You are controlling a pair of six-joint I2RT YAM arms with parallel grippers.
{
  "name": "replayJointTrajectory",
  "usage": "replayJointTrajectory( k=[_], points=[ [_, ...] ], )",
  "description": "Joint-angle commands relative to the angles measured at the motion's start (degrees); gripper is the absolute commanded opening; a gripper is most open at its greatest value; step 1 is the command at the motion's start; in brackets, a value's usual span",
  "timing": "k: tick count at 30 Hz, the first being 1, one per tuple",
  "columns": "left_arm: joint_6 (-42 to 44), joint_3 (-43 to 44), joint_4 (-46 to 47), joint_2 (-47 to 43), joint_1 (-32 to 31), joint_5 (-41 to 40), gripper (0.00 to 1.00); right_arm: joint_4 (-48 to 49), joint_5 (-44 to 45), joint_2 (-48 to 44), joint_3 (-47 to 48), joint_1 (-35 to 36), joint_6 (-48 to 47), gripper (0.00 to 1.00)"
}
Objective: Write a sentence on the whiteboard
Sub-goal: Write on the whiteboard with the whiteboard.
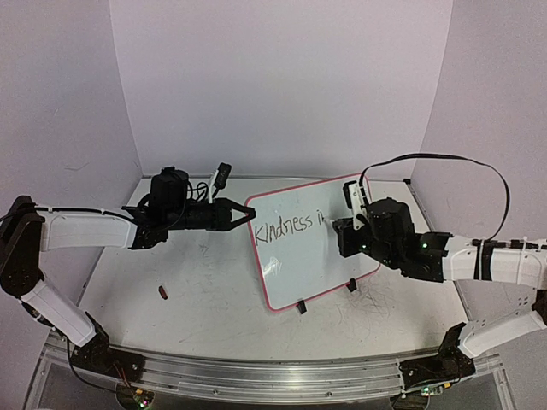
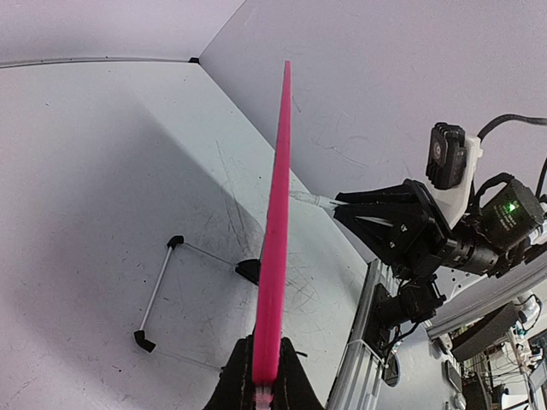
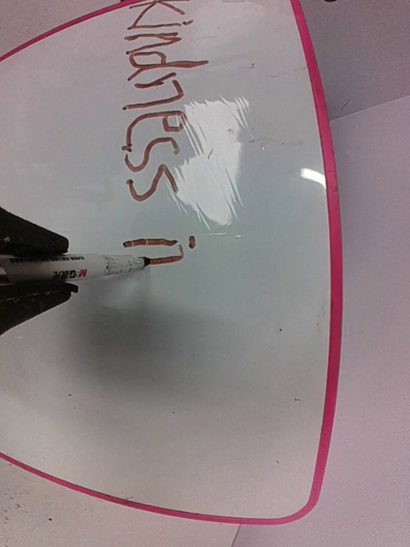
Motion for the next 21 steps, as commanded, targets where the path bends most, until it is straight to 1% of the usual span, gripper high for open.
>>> replayJointTrajectory(
  k=[1,12,16,21],
  points=[
    [-1.17,1.14,-0.05,-0.70,-0.62,0.57,0.00,2.21,2.95,0.93,2.74,-0.22,-0.46,0.00],
    [-0.99,1.27,-0.05,-0.55,-0.71,0.63,0.00,2.35,4.51,1.40,3.80,-0.24,-0.62,0.00],
    [-0.97,1.05,-0.05,-0.66,-0.73,0.53,0.00,1.38,5.86,1.40,3.62,-0.22,-0.08,0.00],
    [-1.00,0.90,-0.05,-0.83,-0.71,0.38,0.00,-0.25,5.27,1.10,3.12,-0.22,0.85,0.00]
  ],
)
